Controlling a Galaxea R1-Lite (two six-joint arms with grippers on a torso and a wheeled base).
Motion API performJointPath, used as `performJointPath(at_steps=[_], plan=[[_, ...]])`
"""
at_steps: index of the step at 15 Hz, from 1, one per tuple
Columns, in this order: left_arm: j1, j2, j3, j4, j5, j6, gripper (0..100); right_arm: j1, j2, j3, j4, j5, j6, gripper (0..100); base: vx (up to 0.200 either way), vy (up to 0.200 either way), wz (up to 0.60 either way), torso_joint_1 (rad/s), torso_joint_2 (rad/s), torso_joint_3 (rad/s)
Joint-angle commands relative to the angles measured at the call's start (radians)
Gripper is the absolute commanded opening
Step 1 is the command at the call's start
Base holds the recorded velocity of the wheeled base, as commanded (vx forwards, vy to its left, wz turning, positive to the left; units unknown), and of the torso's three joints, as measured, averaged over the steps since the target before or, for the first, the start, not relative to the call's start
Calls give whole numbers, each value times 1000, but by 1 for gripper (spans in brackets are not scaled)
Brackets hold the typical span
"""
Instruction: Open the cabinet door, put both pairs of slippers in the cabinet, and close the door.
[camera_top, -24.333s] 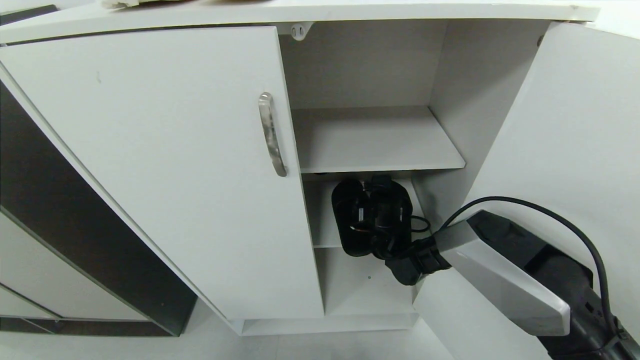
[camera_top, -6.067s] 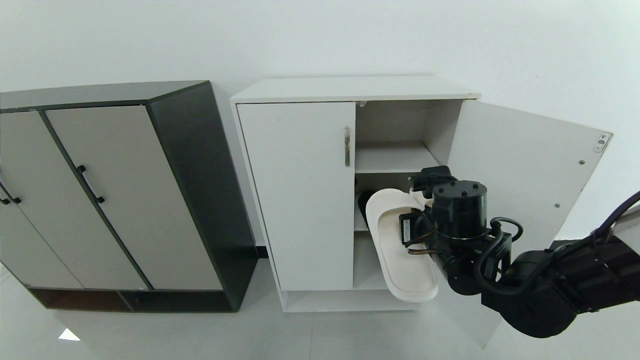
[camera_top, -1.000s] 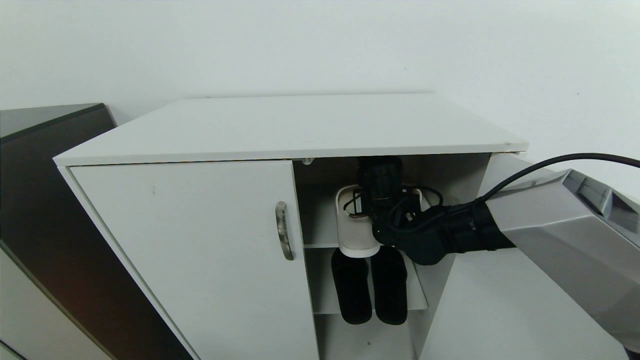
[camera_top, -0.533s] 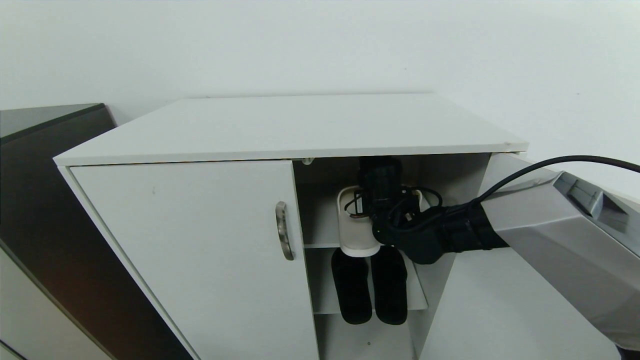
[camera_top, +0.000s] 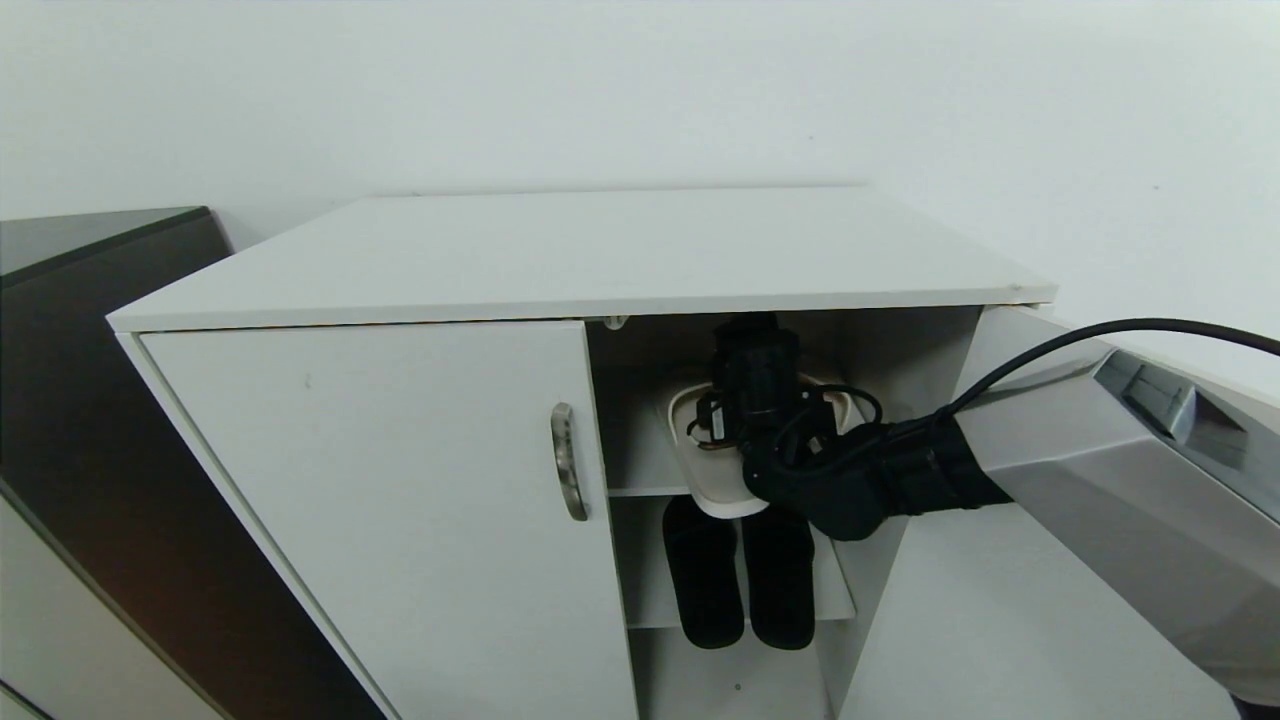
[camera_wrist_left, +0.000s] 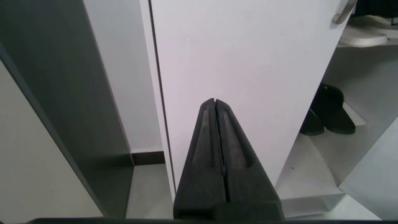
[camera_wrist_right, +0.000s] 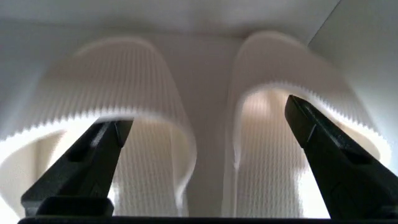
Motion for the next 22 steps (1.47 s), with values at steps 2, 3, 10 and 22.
performJointPath(at_steps=[2,3,10,22], plan=[[0,1,0,0,0,0,0,21,-54,75,-7,-8,3,100,0,0,0,0,0,0],[0,1,0,0,0,0,0,31,-86,105,-11,-14,5,100,0,0,0,0,0,0],[0,1,0,1,-2,2,0,106,-278,426,-177,-16,-3,0,0,0,0,0,0,0],[0,1,0,0,-2,3,0,166,-325,595,-315,-13,3,0,0,0,0,0,0,0]])
